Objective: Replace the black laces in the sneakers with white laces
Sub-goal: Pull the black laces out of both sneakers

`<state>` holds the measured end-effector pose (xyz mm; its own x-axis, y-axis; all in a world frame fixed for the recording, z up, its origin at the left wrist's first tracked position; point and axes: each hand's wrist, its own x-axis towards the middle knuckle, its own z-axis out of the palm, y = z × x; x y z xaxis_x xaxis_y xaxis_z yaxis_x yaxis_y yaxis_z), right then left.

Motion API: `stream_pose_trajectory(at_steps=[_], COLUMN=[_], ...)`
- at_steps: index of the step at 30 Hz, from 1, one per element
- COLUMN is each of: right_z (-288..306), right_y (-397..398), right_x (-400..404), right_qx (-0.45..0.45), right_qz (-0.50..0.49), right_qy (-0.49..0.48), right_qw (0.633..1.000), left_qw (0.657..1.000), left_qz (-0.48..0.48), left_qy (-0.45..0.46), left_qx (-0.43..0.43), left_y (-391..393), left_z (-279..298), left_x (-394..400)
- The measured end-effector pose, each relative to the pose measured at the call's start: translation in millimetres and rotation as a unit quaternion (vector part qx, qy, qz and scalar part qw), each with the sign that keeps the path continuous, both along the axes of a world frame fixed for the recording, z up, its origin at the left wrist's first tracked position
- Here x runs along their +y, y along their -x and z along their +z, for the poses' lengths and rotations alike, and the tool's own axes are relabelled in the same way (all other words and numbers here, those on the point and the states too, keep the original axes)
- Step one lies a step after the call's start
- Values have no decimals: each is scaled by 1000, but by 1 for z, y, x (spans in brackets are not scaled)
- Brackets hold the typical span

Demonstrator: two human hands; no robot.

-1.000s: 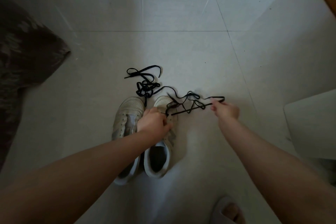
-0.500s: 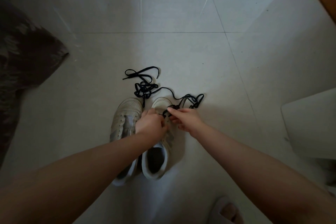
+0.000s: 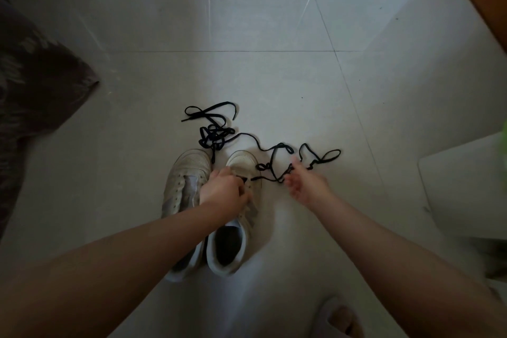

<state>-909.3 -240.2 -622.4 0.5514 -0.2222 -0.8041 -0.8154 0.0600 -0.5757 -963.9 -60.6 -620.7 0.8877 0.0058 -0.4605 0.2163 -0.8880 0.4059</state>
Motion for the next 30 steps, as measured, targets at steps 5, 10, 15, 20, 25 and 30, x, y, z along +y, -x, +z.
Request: stream_pose_trajectory(at_steps=[5, 10, 15, 20, 25, 30], right_z=[-3, -4, -7, -8, -16, -21], right_y=[17, 10, -20, -24, -19, -37], right_x=[41, 54, 11, -21, -8, -19], right_qx=[42, -27, -51, -40, -148, -47], right_qz=[218, 254, 51, 82, 293, 165], right_qy=[-27, 35, 128, 176, 385, 378], right_qw=[975, 966, 989, 980, 863, 910], left_qw=[1000, 1000, 1000, 998, 988, 991], left_qz=[-6, -11, -9, -19, 59, 105], left_qy=[-4, -7, -1, -1, -15, -56], left_qx=[2, 10, -2, -60, -140, 61], left_y=[-1, -1, 0, 1, -52, -103], left_z=[0, 0, -1, 2, 15, 5], left_x=[1, 2, 3, 5, 17, 43])
